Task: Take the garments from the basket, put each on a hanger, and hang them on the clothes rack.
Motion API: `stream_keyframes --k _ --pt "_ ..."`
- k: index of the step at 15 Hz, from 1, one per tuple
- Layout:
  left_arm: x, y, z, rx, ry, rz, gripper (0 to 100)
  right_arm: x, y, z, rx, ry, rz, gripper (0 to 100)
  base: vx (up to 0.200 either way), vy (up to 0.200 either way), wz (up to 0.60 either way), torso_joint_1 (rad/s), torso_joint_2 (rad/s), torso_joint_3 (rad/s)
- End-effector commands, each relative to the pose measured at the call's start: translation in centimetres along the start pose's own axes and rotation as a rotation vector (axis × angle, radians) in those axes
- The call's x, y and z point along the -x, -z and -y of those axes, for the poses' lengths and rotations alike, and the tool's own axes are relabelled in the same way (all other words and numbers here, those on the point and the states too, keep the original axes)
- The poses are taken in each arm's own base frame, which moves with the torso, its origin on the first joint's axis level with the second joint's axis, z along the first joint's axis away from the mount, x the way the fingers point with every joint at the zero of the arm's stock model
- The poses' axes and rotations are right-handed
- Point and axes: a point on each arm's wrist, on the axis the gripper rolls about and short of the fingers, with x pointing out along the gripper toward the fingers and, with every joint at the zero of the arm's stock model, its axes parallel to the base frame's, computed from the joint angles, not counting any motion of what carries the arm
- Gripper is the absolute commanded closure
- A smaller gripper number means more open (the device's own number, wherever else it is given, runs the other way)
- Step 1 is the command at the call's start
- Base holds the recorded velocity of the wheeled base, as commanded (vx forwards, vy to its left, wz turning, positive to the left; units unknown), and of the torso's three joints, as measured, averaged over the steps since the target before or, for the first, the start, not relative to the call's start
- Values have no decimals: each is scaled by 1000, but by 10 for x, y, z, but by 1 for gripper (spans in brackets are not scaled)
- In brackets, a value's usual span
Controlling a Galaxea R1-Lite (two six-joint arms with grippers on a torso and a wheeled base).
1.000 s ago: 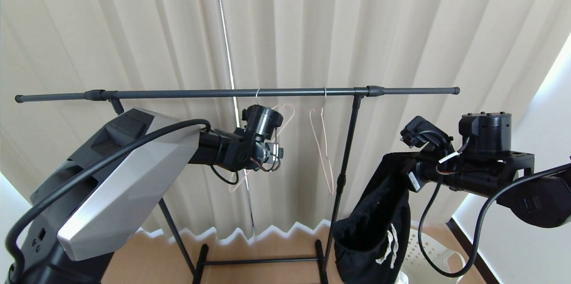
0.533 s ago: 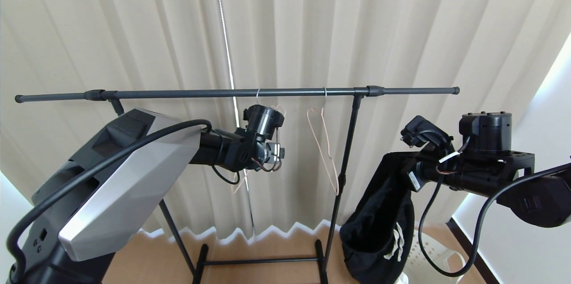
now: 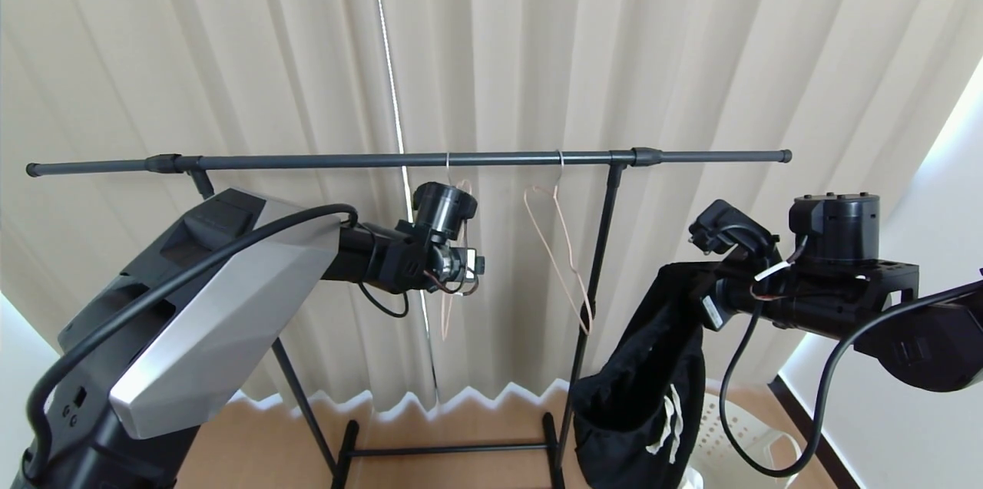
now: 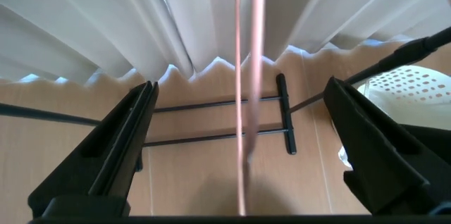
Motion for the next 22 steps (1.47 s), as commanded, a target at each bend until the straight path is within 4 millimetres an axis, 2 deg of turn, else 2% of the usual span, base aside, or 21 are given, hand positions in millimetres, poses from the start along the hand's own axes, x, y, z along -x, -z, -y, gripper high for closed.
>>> stream_keyframes --k 1,2,3,13,16,17,22 --pt "-9 7 1 -4 -3 -16 0 0 1 -1 1 -2 -3 100 0 0 0 0 0 0" --pt "-14 7 2 1 -4 -13 0 0 1 -1 1 -2 -3 100 0 0 0 0 0 0" --pt "-15 8 2 -2 -5 -18 100 0 1 -1 1 -2 -3 100 0 0 0 0 0 0" --pt "-2 -7 2 13 -3 33 100 -3 2 -1 1 -5 -10 100 0 0 0 0 0 0" --pt "11 -15 4 11 7 52 100 -3 2 -1 1 -4 -7 100 0 0 0 0 0 0" --pt "21 -18 6 7 5 63 100 -3 1 0 1 -2 -6 100 0 0 0 0 0 0" --pt "54 -15 1 -18 6 46 100 -1 0 0 0 -1 0 100 0 0 0 0 0 0"
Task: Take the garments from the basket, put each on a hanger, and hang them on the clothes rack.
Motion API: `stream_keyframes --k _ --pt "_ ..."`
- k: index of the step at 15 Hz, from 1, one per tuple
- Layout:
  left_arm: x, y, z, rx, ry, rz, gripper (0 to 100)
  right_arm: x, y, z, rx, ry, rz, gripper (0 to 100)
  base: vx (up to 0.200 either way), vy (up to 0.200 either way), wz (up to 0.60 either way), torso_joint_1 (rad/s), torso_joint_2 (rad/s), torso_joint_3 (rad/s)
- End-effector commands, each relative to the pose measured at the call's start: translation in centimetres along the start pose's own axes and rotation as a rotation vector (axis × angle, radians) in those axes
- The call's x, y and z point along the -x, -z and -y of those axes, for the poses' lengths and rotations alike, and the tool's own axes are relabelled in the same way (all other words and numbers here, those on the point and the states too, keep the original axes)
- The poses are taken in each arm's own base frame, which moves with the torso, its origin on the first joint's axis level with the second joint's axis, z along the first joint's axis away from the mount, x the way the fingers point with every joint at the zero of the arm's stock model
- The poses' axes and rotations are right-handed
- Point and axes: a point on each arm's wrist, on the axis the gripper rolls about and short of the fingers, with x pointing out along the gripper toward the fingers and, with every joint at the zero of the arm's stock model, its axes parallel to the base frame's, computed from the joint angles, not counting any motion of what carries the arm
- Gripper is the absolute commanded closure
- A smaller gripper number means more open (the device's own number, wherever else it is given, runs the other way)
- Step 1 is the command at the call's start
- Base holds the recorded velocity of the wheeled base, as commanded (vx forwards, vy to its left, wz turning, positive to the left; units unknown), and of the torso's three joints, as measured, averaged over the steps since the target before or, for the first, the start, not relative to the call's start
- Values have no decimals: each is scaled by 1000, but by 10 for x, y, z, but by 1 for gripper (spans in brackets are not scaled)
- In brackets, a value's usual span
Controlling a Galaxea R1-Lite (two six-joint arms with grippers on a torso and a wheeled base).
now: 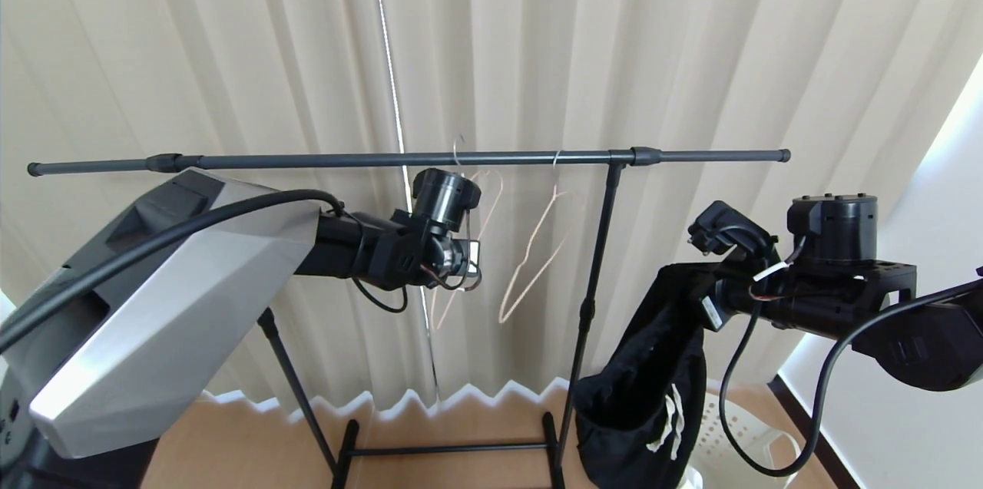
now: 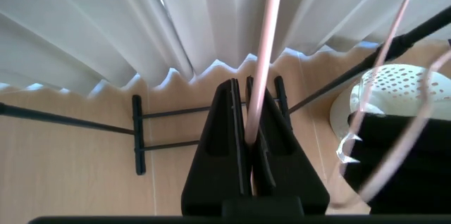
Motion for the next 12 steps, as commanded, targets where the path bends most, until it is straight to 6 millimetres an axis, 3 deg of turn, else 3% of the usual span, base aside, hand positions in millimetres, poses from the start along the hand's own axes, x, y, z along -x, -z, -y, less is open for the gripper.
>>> stream_keyframes --k 1,7,12 --pt "25 -6 -6 2 6 12 100 1 -1 0 0 0 3 100 0 0 0 0 0 0" --pt "62 3 -19 -38 15 20 100 7 -3 -1 4 1 15 100 0 0 0 0 0 0" --pt "97 44 -36 -135 49 77 100 15 -7 -2 9 8 32 100 0 0 0 0 0 0"
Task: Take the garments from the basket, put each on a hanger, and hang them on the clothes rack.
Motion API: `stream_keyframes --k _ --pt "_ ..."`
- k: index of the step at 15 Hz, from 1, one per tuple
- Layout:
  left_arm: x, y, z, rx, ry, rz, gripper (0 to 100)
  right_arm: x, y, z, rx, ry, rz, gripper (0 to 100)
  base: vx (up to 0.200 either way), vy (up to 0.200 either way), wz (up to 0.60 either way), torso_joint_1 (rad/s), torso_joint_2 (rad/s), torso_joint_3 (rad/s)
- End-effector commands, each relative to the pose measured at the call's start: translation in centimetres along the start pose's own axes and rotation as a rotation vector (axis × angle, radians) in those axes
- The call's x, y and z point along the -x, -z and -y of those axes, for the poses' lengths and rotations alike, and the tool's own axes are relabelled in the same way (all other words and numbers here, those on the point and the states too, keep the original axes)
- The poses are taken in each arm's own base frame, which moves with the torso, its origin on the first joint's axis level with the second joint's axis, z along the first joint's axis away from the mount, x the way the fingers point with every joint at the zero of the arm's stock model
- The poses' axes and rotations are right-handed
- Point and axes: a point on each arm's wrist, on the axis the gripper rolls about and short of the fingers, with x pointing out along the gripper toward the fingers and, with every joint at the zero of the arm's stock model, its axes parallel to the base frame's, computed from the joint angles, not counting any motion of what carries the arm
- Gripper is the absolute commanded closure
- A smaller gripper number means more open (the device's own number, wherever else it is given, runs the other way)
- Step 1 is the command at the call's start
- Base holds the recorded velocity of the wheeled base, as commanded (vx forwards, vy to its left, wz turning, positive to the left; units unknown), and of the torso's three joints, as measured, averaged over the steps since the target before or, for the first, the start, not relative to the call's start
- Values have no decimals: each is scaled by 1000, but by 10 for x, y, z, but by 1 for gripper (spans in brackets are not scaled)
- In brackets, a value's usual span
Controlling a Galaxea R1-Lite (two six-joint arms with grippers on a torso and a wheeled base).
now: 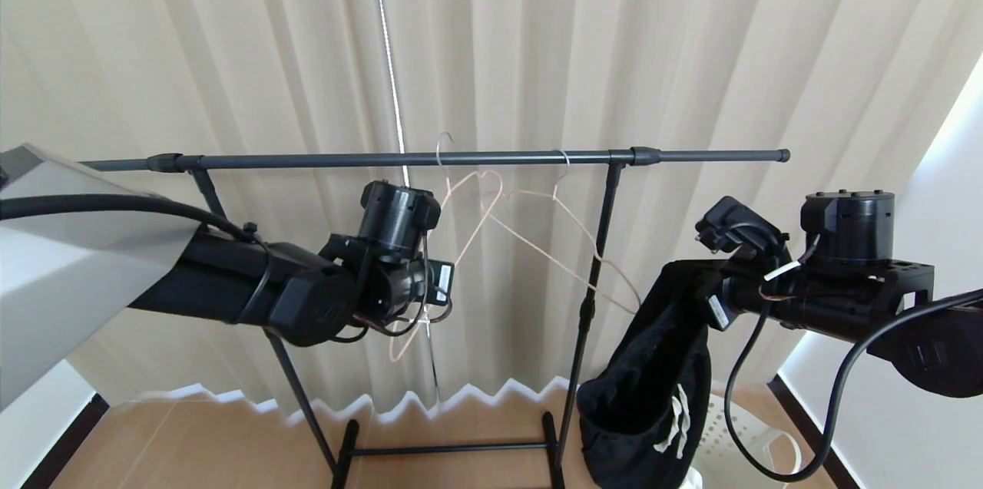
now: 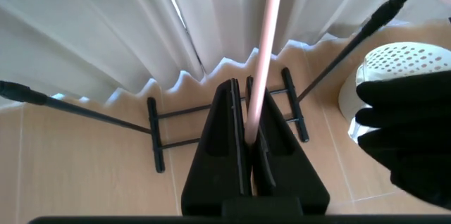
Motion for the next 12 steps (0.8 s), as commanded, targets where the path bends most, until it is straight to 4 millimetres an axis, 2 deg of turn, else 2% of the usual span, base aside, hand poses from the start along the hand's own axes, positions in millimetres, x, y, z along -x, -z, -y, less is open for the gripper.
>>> stream_keyframes --k 1,2,4,9,12 --pt "27 12 -10 -31 14 34 100 4 -2 0 2 4 10 100 0 0 0 0 0 0" --pt "34 33 -13 -48 57 38 100 10 -7 0 8 8 30 100 0 0 0 0 0 0" --pt "43 49 -17 -75 125 57 100 16 -10 -6 15 0 42 100 0 0 0 0 0 0" --pt "62 82 -29 -164 261 131 100 27 -25 -22 46 102 39 100 0 0 0 0 0 0" --pt "68 99 -33 -162 315 153 100 35 -32 -25 50 199 29 100 0 0 0 0 0 0"
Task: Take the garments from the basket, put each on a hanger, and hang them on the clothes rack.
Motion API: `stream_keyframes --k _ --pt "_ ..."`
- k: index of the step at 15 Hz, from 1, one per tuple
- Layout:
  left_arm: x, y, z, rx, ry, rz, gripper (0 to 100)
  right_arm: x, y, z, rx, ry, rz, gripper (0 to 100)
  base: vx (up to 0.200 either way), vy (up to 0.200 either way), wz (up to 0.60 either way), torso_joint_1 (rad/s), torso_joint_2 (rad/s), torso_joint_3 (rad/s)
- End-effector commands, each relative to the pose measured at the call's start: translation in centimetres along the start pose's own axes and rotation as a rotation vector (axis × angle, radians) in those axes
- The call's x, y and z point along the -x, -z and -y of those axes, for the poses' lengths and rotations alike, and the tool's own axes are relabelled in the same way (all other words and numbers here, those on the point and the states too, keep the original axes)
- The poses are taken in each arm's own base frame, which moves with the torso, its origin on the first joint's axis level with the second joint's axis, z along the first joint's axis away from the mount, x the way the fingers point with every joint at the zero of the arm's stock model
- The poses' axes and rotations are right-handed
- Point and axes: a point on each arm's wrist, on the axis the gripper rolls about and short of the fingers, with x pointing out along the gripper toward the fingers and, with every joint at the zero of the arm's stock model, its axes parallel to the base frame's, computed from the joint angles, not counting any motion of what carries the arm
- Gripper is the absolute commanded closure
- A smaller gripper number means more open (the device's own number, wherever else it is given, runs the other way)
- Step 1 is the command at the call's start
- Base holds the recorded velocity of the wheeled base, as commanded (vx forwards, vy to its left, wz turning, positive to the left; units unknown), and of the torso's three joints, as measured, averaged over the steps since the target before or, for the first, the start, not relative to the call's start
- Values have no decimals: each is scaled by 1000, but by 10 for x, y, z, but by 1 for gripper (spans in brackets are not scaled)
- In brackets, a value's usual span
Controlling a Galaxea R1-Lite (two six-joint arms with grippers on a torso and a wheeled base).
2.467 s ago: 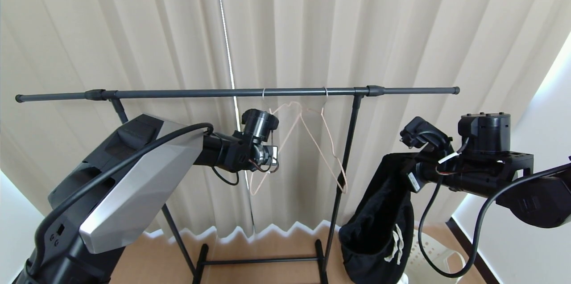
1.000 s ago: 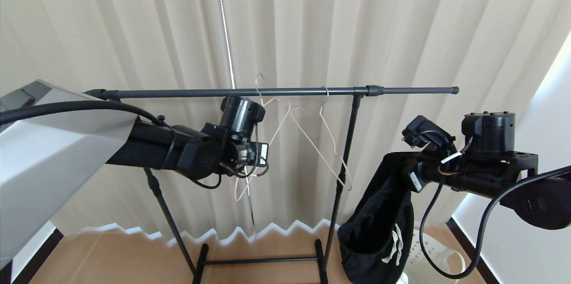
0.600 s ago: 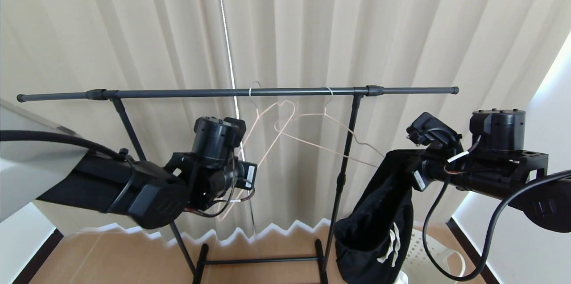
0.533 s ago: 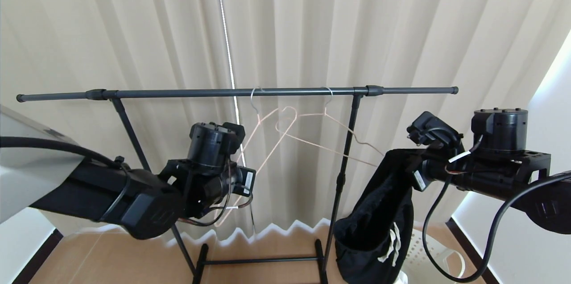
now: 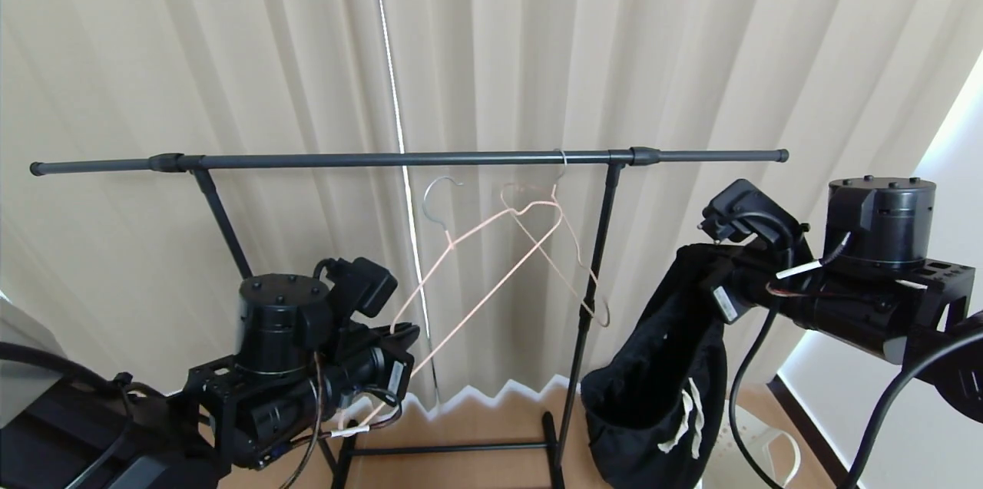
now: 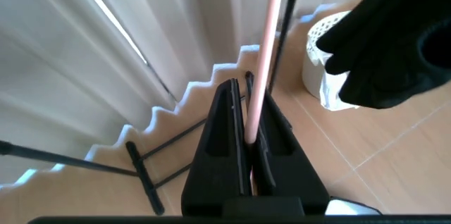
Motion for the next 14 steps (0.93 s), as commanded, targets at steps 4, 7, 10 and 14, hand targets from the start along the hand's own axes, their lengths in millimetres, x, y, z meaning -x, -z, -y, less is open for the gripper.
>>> stream_keyframes --k 4,7,10,14 --pt "10 25 -5 -55 111 43 100 5 -12 0 3 152 0 100 0 0 0 0 0 0" --pt "13 24 -3 -66 134 59 100 4 -14 0 13 197 -3 100 0 0 0 0 0 0" --pt "15 28 -2 -87 166 50 100 2 -14 -1 14 242 -27 100 0 0 0 0 0 0" --pt "24 38 7 -159 266 70 100 -6 -16 -3 22 324 -64 100 0 0 0 0 0 0"
